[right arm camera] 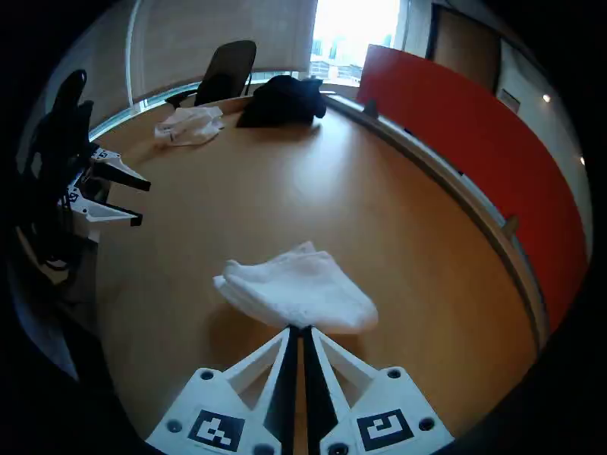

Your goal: Fold towel

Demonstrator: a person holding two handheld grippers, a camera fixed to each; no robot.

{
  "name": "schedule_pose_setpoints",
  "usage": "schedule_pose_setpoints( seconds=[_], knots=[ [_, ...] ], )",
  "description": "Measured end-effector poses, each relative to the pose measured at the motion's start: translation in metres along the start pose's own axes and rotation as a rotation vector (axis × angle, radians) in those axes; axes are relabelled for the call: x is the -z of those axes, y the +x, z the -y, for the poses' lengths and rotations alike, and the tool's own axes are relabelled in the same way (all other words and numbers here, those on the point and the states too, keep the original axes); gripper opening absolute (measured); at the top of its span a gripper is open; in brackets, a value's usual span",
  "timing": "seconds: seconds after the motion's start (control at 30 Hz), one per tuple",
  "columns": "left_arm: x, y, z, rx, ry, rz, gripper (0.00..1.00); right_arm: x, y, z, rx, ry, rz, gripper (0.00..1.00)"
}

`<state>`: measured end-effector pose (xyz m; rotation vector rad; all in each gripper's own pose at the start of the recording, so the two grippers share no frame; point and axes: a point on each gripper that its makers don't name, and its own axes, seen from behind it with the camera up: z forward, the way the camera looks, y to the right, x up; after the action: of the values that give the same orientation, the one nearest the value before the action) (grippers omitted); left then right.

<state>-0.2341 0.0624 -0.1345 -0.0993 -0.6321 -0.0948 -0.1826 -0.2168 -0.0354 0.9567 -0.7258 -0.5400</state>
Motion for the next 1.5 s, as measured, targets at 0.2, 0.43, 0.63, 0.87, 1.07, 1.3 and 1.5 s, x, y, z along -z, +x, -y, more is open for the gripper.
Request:
schedule_pose_setpoints(
  seconds=[0.2, 0.43, 0.63, 0.87, 1.07, 1.3, 1.5],
  knots=[
    [0.002, 0.006, 0.002, -0.007, -0.001, -0.01, 0.96, 0.013, 0.03, -0.017, 0.023, -0.02, -0.037, 0.05],
    [0.005, 0.013, 0.003, -0.014, -0.003, -0.02, 0.96, 0.035, 0.053, -0.038, 0.059, -0.049, -0.059, 0.05],
    [0.006, 0.016, 0.002, -0.015, -0.008, -0.025, 0.96, 0.056, 0.052, -0.057, 0.073, -0.079, -0.045, 0.05],
    [0.006, 0.018, -0.002, -0.019, -0.016, -0.027, 0.96, 0.077, 0.038, -0.077, 0.071, -0.109, -0.015, 0.05],
    [0.005, 0.019, -0.004, -0.021, -0.019, -0.025, 0.96, 0.095, 0.024, -0.095, 0.053, -0.129, 0.002, 0.05],
    [0.002, 0.02, -0.003, -0.025, -0.01, -0.023, 0.97, 0.119, 0.006, -0.118, 0.037, -0.149, 0.029, 0.05],
    [0.001, 0.021, -0.002, -0.021, -0.005, -0.021, 0.96, 0.139, -0.013, -0.14, 0.021, -0.174, 0.058, 0.05]
  ],
)
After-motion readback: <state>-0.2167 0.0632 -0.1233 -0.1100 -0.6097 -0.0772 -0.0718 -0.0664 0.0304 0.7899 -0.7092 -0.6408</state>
